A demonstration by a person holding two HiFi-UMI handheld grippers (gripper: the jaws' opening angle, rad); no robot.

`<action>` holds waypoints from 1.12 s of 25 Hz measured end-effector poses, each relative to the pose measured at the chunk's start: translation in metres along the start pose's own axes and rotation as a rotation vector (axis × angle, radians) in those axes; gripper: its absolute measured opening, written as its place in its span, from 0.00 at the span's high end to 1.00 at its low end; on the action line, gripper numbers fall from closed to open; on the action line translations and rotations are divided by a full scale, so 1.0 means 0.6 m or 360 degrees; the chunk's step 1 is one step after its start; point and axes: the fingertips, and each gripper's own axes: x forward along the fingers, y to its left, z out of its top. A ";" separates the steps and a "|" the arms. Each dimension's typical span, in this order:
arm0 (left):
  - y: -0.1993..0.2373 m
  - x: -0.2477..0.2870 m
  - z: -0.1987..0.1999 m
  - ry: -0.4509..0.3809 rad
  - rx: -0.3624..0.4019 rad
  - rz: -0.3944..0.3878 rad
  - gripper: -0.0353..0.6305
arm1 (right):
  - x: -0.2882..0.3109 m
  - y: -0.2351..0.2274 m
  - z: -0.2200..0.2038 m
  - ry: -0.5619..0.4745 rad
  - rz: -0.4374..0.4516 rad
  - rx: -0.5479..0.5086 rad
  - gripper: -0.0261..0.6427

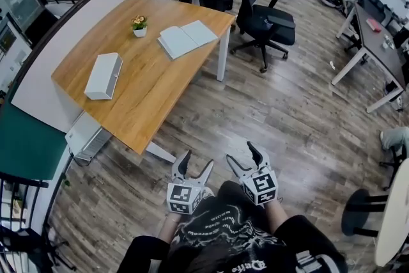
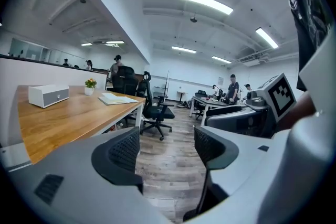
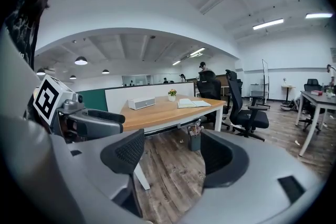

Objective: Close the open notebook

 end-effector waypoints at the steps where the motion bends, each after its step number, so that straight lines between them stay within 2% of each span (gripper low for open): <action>1: 0.000 0.000 -0.001 0.0002 -0.0002 -0.0014 0.45 | 0.002 0.003 -0.002 0.0002 -0.0006 0.0017 0.48; 4: -0.001 -0.001 0.000 -0.0005 -0.0041 -0.0035 0.45 | 0.008 0.009 -0.014 0.0030 -0.0019 0.0061 0.48; 8: -0.003 0.005 -0.016 0.0042 0.0018 -0.0057 0.45 | 0.021 0.011 -0.026 0.0072 -0.0007 0.0050 0.48; 10: 0.005 0.013 -0.021 0.0054 -0.0009 -0.0043 0.45 | 0.032 0.002 -0.026 0.0089 -0.0005 0.0048 0.48; 15: 0.038 0.053 -0.011 0.0076 -0.0021 0.0042 0.45 | 0.074 -0.038 -0.012 0.0106 0.0025 0.0024 0.48; 23: 0.085 0.161 0.050 0.0070 -0.0031 0.0139 0.45 | 0.176 -0.133 0.040 0.0110 0.0092 -0.0009 0.48; 28: 0.117 0.230 0.085 0.0057 -0.0051 0.0242 0.45 | 0.234 -0.194 0.079 0.0083 0.0166 -0.0044 0.48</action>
